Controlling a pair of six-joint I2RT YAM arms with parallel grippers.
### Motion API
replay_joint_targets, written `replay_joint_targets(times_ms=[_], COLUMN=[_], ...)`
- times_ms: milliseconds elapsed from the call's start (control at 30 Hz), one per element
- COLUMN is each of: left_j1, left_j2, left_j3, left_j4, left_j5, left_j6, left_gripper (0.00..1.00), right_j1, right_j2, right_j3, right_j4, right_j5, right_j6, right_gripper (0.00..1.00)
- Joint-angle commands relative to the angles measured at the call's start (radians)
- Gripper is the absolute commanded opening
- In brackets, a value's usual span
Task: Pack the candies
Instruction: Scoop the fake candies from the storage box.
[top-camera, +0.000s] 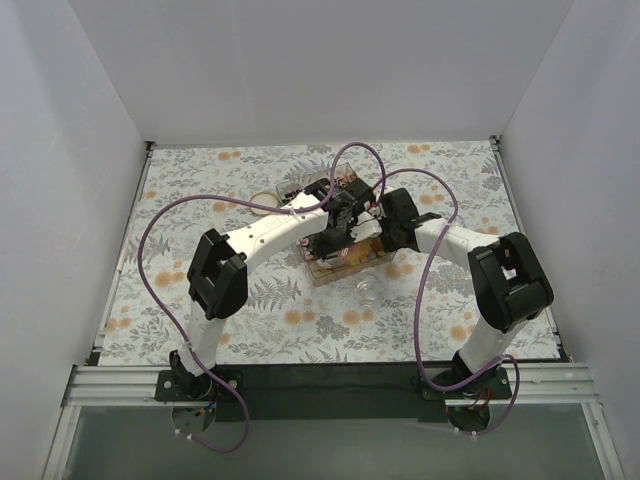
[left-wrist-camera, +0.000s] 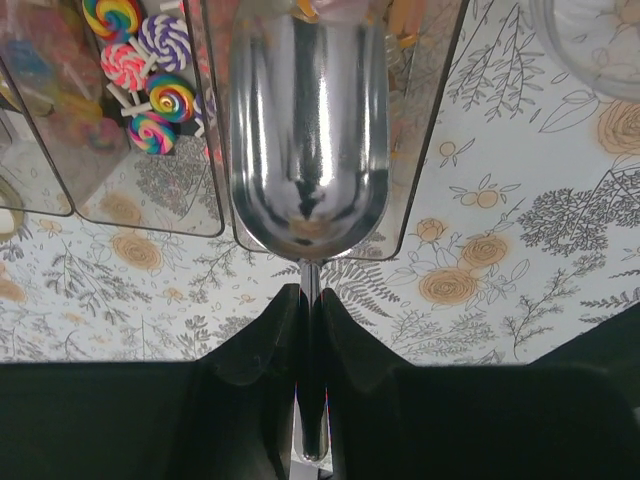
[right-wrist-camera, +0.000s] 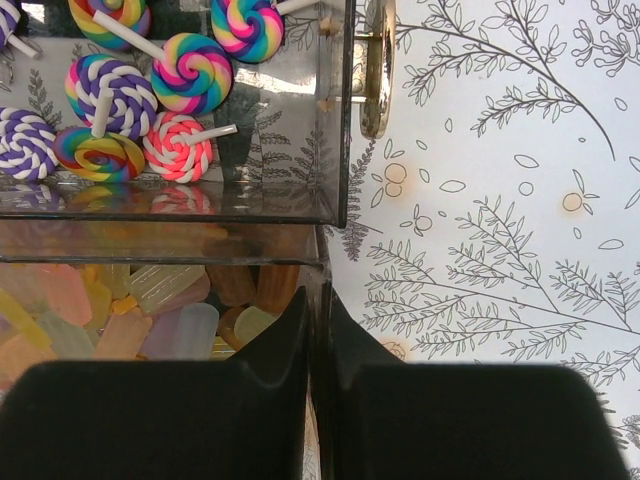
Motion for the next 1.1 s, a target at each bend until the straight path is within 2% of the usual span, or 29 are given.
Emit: replay_joint_targets(times_ms=[0, 400, 767, 1067], left_j1=[-0.009, -0.007, 0.003, 0.014], left_j2=[-0.017, -0.006, 0.061, 0.097], left_j3=[0.038, -0.051, -0.048, -0.083], left_j4=[0.043, 0.093, 0.188, 0.303], left_j5=[0.044, 0.087, 0.188, 0.251], left_j6=[0.029, 0.040, 0.078, 0.048], left_gripper=[0.00, 0.00, 0.00, 0.00], right_j1=[0.017, 0.005, -0.005, -0.005], right_j2=[-0.035, -0.054, -0.055, -0.063], right_j3=[-0.014, -0.040, -0.035, -0.049], right_j4=[0.038, 0.059, 0.064, 0.098], right_j5=[-0.013, -0.064, -0.127, -0.201], right_j6=[-0.019, 0.022, 0.033, 0.056], right_gripper=[0.01, 0.07, 0.06, 0.04])
